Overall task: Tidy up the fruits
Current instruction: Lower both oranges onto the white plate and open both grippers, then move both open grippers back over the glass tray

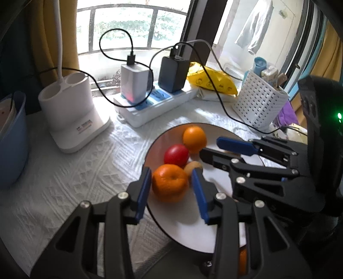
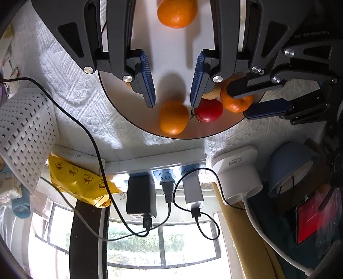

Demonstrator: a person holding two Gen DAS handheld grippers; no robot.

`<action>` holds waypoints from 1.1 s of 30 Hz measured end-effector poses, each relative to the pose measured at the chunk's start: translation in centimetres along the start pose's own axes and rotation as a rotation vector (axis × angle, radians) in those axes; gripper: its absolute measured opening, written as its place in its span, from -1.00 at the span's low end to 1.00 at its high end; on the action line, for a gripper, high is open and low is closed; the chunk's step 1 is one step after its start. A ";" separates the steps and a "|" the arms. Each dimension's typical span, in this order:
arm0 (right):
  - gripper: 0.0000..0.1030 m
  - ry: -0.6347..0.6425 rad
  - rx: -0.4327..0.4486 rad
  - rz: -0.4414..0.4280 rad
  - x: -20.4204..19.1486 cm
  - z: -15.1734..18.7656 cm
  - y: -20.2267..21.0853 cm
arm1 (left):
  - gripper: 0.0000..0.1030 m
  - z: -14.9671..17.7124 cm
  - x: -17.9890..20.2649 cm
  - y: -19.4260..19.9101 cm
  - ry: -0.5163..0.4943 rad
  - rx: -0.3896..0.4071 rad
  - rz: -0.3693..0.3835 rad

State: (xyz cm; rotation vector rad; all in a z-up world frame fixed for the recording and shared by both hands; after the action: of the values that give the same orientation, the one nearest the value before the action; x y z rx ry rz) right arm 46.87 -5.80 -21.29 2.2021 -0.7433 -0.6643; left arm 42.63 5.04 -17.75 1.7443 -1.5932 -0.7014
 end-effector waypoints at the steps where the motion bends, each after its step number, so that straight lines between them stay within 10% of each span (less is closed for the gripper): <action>1: -0.30 0.000 0.002 0.000 -0.1 0.0 0.1 | -0.19 -0.1 0.0 0.2 0.001 0.006 -0.004; 33: -0.29 0.056 0.118 0.029 -7.0 2.6 9.9 | -0.16 2.5 0.0 12.6 0.009 0.192 -0.006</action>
State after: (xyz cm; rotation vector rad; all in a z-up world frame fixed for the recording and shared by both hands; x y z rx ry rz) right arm 37.24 -8.01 -13.81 2.3031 -0.8022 -0.5548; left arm 32.68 4.32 -9.65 1.8860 -1.6969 -0.5578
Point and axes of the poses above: each gripper's, at about its wrist camera, not at the fingertips, and y roughly against the way its jaws point, x to its right, z to its underside, the point moved 6 cm from there along -y, roughly the way its jaws point, and after that the axes turned 13 degrees about -z, right-handed, at the moved point
